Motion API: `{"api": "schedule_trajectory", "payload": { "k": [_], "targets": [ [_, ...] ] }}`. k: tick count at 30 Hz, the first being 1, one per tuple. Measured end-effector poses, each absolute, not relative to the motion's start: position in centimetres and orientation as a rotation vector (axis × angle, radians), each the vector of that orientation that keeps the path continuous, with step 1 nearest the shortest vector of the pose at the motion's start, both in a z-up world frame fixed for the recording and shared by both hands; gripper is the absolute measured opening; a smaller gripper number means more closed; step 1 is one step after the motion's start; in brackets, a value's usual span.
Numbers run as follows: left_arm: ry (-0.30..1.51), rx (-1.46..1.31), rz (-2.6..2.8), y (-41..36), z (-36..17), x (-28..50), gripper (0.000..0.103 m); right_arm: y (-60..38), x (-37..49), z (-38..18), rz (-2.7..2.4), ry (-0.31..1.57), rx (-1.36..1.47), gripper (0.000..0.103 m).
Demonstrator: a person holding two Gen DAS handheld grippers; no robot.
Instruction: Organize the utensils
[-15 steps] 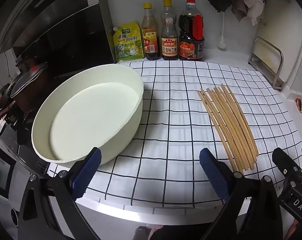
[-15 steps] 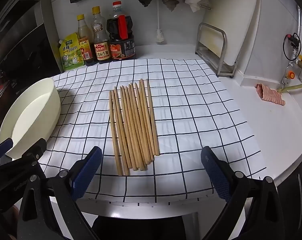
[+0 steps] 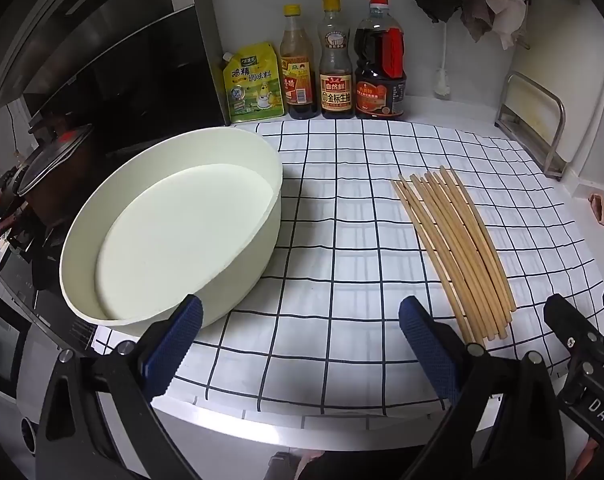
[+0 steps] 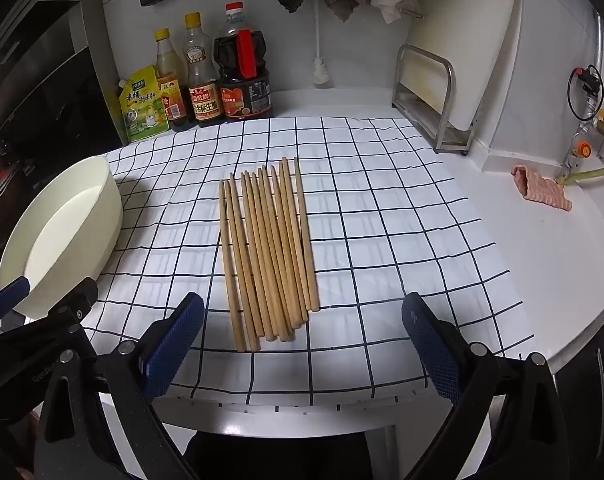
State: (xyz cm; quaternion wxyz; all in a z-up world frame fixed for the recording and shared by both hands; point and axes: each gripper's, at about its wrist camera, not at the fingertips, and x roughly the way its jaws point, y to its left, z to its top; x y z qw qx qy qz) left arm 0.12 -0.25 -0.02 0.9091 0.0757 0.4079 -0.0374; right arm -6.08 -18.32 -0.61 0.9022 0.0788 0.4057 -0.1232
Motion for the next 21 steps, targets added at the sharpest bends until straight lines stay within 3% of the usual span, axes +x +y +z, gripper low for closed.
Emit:
{"api": "schedule_trajectory", "payload": {
  "k": [21],
  "targets": [
    [0.833, 0.155, -0.083, -0.65, -0.03, -0.15, 0.097, -18.49, -6.25, -0.65, -0.248, 0.839, 0.169, 0.095]
  ]
}}
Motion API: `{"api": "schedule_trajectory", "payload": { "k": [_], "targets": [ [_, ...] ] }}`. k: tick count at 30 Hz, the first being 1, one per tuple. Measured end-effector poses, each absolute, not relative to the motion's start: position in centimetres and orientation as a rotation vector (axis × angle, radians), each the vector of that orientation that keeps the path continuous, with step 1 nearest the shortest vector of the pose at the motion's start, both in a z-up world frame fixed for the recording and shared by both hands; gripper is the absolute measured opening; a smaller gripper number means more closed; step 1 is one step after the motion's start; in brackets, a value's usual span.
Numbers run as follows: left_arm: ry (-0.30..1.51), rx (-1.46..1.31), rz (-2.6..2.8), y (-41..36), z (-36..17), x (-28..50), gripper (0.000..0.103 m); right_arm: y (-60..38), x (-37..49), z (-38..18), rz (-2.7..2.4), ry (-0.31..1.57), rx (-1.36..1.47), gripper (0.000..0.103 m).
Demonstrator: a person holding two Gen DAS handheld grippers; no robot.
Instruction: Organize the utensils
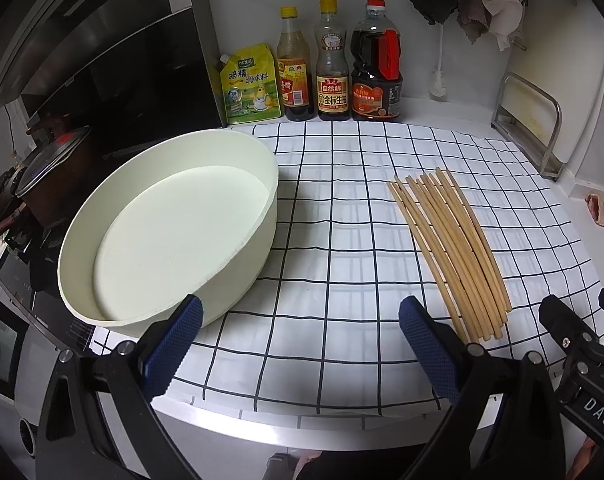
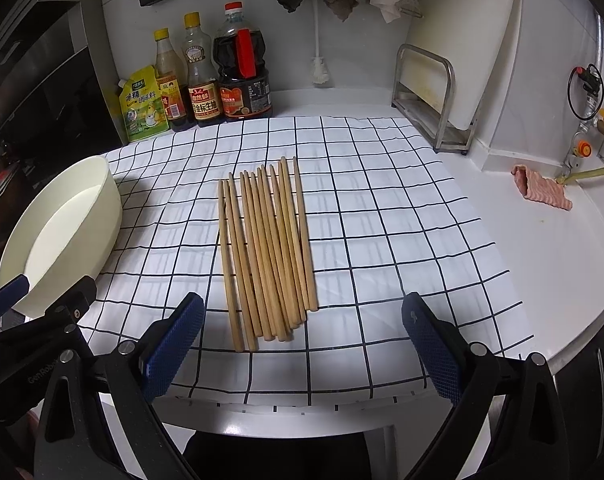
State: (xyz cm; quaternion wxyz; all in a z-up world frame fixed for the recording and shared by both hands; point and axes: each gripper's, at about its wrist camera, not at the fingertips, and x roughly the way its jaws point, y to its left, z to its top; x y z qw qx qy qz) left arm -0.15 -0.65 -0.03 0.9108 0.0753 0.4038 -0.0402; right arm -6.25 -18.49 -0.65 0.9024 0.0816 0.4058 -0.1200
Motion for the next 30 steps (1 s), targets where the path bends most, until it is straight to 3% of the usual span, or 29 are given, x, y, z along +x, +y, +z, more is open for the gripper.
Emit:
{"api": "schedule_trajectory", "payload": {
  "k": [30],
  "targets": [
    [0.837, 0.147, -0.085, -0.45, -0.11, -0.23, 0.097, -18.29, -6.51, -0.23, -0.239, 0.829, 0.173, 0.095]
  ]
}}
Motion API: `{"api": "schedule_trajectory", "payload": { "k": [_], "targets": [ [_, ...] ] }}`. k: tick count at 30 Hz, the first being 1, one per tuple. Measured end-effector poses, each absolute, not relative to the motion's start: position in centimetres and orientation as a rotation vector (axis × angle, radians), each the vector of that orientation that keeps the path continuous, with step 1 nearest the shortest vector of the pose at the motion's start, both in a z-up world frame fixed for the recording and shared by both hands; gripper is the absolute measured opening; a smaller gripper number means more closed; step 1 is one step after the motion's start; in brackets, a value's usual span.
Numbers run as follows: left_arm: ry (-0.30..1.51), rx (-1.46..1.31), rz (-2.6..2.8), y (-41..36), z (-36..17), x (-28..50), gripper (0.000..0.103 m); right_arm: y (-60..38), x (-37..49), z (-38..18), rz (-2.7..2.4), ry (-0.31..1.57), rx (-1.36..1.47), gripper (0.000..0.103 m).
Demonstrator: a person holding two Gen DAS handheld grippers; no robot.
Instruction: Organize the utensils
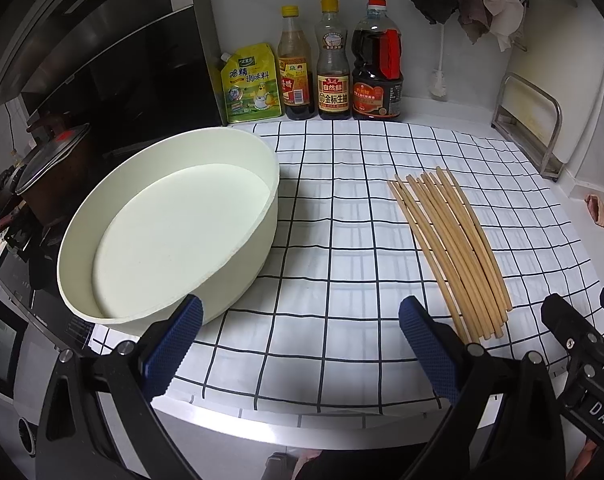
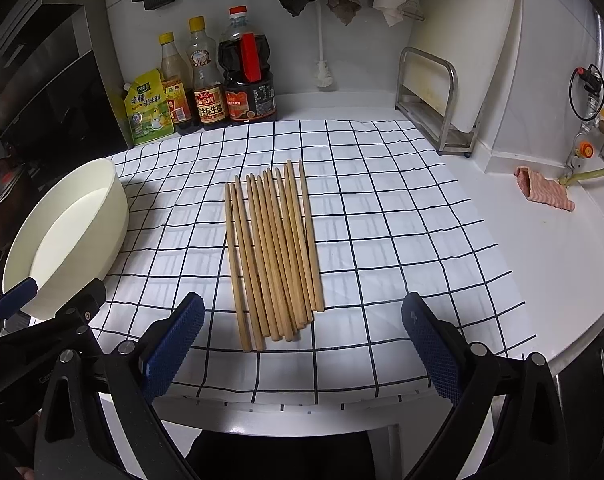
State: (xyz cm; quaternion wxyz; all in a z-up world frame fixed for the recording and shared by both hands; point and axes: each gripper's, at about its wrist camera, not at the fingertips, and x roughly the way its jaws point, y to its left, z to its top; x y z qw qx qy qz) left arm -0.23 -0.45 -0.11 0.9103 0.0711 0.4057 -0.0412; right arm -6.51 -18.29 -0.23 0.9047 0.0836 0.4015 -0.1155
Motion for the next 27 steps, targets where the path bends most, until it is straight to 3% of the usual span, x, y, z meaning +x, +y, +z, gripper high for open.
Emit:
{"api": "schedule_trajectory", "payload": {
  "k": [27],
  "targets": [
    [0.859, 0.143, -0.103, -1.6, -0.9, 0.5, 0.097, -20.0, -5.6, -1.4, -0.211, 0.858, 0.204, 0.095]
  ]
}}
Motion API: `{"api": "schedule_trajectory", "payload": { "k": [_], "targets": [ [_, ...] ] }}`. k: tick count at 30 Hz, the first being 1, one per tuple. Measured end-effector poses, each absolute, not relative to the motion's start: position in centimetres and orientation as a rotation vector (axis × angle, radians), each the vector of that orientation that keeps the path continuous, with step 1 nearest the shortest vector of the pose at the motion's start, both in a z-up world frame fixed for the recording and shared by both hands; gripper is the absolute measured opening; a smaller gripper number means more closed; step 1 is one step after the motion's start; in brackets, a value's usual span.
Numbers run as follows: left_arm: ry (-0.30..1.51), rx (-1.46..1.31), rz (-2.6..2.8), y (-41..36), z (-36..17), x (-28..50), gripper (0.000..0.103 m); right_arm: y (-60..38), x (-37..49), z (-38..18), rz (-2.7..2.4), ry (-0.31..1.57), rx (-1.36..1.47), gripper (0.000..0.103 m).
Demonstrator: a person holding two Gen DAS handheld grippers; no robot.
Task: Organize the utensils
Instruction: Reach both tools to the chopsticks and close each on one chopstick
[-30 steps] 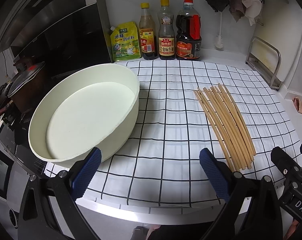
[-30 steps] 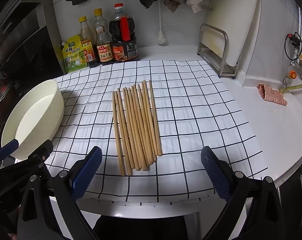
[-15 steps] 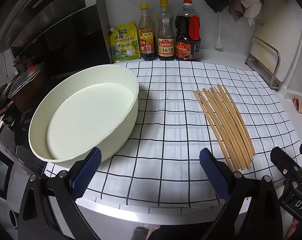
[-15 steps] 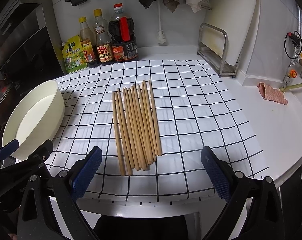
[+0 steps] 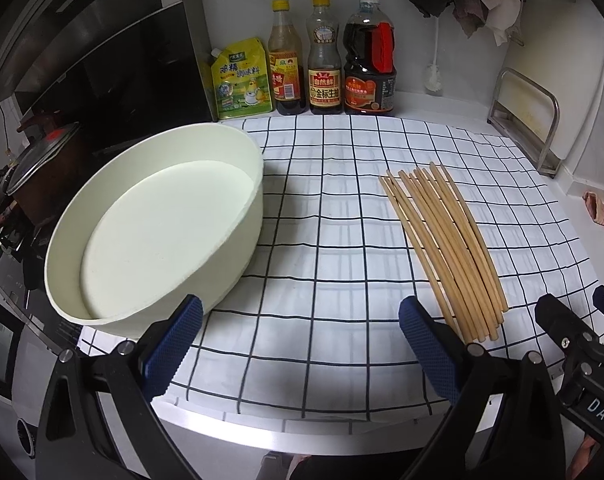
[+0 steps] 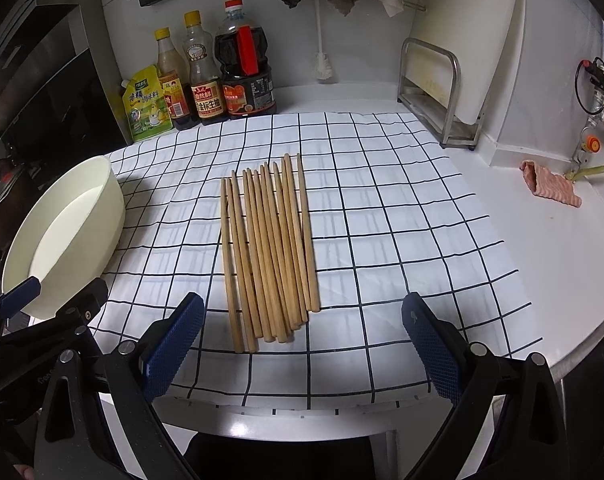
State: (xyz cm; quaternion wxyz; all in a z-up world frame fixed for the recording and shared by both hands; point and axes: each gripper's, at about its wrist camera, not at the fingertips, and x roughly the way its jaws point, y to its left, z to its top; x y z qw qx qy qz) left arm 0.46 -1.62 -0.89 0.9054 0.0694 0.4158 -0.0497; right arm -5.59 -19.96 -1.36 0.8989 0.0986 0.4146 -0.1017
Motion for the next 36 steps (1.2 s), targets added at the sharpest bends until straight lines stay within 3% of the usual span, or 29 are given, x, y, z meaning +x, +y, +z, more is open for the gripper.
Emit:
{"api": "schedule_trajectory", "payload": {
  "k": [18, 36],
  "targets": [
    [1.012, 0.084, -0.16, -6.3, -5.3, 4.9, 0.097, -25.7, 1.7, -6.0, -0.195, 0.977, 0.109, 0.094],
    [1.036, 0.094, -0.085, -7.2, -7.2, 7.9, 0.097, -27.0, 7.6, -8.7, -0.193, 1.034, 0.065, 0.094]
  ]
}}
